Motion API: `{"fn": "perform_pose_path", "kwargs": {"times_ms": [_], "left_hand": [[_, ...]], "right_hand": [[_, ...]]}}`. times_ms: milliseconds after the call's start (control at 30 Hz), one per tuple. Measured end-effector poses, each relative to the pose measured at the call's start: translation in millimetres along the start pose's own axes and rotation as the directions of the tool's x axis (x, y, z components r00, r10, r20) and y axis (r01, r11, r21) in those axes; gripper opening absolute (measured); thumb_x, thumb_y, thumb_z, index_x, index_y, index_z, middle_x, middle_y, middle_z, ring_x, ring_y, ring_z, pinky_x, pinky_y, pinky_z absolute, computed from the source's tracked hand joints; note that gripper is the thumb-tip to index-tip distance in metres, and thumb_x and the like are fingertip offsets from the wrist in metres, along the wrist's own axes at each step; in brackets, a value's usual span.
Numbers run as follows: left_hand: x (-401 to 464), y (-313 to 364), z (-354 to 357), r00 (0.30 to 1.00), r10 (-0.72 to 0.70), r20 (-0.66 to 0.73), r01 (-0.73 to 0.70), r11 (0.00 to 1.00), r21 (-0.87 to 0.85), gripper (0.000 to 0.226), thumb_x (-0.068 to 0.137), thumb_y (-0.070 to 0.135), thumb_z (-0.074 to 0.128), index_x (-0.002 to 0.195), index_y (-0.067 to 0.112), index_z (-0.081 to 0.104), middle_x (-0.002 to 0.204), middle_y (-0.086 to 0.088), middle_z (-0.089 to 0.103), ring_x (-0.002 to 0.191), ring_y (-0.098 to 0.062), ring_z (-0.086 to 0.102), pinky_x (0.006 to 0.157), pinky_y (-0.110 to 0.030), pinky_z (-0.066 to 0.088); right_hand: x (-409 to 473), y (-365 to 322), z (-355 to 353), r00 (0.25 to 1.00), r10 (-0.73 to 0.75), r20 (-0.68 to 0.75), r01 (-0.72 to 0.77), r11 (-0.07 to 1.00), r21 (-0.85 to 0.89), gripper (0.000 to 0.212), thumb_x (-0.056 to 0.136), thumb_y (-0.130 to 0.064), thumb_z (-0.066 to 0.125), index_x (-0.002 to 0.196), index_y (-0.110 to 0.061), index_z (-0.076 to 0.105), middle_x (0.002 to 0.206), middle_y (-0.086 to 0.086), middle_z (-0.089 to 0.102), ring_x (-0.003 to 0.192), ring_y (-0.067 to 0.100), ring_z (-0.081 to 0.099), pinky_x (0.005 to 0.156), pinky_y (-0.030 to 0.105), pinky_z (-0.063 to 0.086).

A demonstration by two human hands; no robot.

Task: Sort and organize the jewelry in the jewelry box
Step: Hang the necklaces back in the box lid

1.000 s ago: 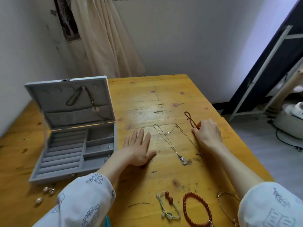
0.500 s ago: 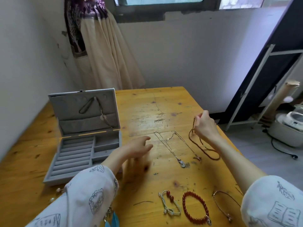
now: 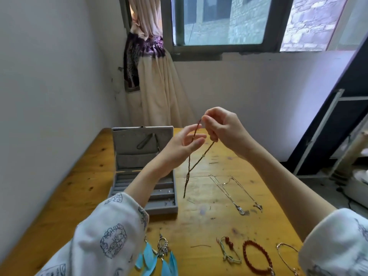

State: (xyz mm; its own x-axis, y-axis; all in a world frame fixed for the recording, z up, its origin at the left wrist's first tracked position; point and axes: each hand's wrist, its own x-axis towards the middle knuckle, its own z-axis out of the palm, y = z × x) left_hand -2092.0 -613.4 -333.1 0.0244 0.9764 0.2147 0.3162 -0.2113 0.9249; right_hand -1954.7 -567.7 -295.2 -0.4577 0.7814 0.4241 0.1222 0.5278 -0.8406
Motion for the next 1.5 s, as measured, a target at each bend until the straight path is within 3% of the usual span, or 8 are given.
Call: {"fn": "perform_pose_path", "kwargs": {"times_ms": [233, 533, 700, 933, 1067, 1200, 1333, 1500], "left_hand": [[-54.7, -9.5, -35.7, 0.991, -0.133, -0.012, 0.132, 0.989, -0.063, 0.017, 0.095, 0.021, 0.045, 0.099, 0.016, 0.061, 0.071, -0.004, 0.058, 0.064, -0.015, 0.061, 0.071, -0.028, 0.055], [-98.7, -32.5, -88.7, 0.964, -0.133, -0.231, 0.163, 0.979, 0.119, 0.010, 0.090, 0.019, 0.054, 0.091, 0.017, 0.064, 0.068, -0.002, 0.055, 0.056, -0.008, 0.048, 0.052, -0.018, 0.043], [-108.6, -40.9, -97.3, 0.941, -0.173, -0.290, 0.228, 0.958, 0.171, 0.012, 0.090, 0.021, 0.054, 0.089, 0.014, 0.063, 0.073, -0.002, 0.059, 0.062, -0.010, 0.053, 0.053, -0.012, 0.046], [-112.5, -40.7, -91.3, 0.970, -0.194, -0.149, 0.230, 0.932, 0.280, 0.008, 0.090, 0.022, 0.053, 0.089, 0.022, 0.061, 0.083, 0.003, 0.062, 0.080, -0.009, 0.059, 0.068, -0.013, 0.048], [-109.7, -23.9, -81.3, 0.982, -0.146, 0.116, 0.096, 0.928, 0.360, 0.017, 0.088, 0.015, 0.056, 0.093, 0.032, 0.060, 0.088, 0.004, 0.065, 0.086, -0.010, 0.063, 0.078, -0.021, 0.052], [-101.0, -8.6, -78.7, 0.998, 0.048, -0.043, -0.027, 0.914, 0.404, 0.016, 0.084, 0.014, 0.063, 0.092, 0.028, 0.066, 0.081, 0.006, 0.066, 0.074, -0.011, 0.063, 0.071, -0.021, 0.052], [-102.0, -14.5, -84.5, 0.964, 0.115, -0.238, 0.005, 0.893, 0.451, 0.012, 0.082, 0.019, 0.066, 0.094, 0.021, 0.067, 0.074, 0.012, 0.060, 0.069, -0.001, 0.057, 0.064, -0.010, 0.043], [-112.6, -34.1, -87.2, 0.954, -0.172, -0.246, 0.203, 0.974, 0.103, 0.014, 0.085, 0.014, 0.061, 0.098, 0.017, 0.063, 0.087, -0.005, 0.064, 0.081, -0.013, 0.059, 0.072, -0.021, 0.050]], "right_hand": [[0.1, -27.5, 27.6, 0.982, 0.157, 0.102, -0.185, 0.897, 0.401, 0.012, 0.095, -0.008, 0.046, 0.086, -0.006, 0.054, 0.062, 0.004, 0.042, 0.051, 0.011, 0.038, 0.047, 0.021, 0.041], [-25.6, 9.2, 44.4, 0.855, 0.425, 0.297, -0.495, 0.840, 0.221, 0.023, 0.087, -0.008, 0.059, 0.108, 0.002, 0.061, 0.067, 0.006, 0.049, 0.057, 0.012, 0.047, 0.055, 0.022, 0.048], [-37.7, 10.5, 50.9, 0.669, 0.502, 0.549, -0.608, 0.794, 0.015, 0.016, 0.086, -0.014, 0.059, 0.073, -0.005, 0.061, 0.056, -0.001, 0.046, 0.051, 0.009, 0.042, 0.050, 0.018, 0.040], [-31.4, 17.0, 58.3, 0.831, 0.409, 0.377, -0.424, 0.028, 0.905, 0.016, 0.084, -0.016, 0.055, 0.085, -0.002, 0.064, 0.069, 0.004, 0.061, 0.058, 0.011, 0.059, 0.055, 0.020, 0.053], [-27.3, 8.2, 77.7, 0.872, 0.353, 0.339, -0.444, 0.279, 0.851, 0.022, 0.095, -0.015, 0.043, 0.098, 0.001, 0.059, 0.091, 0.014, 0.069, 0.085, 0.021, 0.068, 0.078, 0.029, 0.058], [-39.6, 0.2, 100.3, 0.830, 0.318, 0.459, -0.513, 0.759, 0.401, 0.032, 0.099, -0.026, 0.037, 0.099, -0.004, 0.061, 0.094, 0.012, 0.068, 0.086, 0.020, 0.066, 0.079, 0.027, 0.057], [-50.8, 2.8, 104.2, 0.697, 0.351, 0.625, -0.641, 0.696, 0.324, 0.037, 0.098, -0.031, 0.038, 0.102, -0.003, 0.061, 0.081, 0.008, 0.068, 0.079, 0.020, 0.066, 0.079, 0.030, 0.055], [-50.2, 2.9, 101.5, 0.664, 0.359, 0.656, -0.674, 0.667, 0.317, 0.019, 0.088, -0.022, 0.055, 0.094, -0.004, 0.059, 0.063, -0.001, 0.050, 0.061, 0.011, 0.053, 0.060, 0.021, 0.046]]}}
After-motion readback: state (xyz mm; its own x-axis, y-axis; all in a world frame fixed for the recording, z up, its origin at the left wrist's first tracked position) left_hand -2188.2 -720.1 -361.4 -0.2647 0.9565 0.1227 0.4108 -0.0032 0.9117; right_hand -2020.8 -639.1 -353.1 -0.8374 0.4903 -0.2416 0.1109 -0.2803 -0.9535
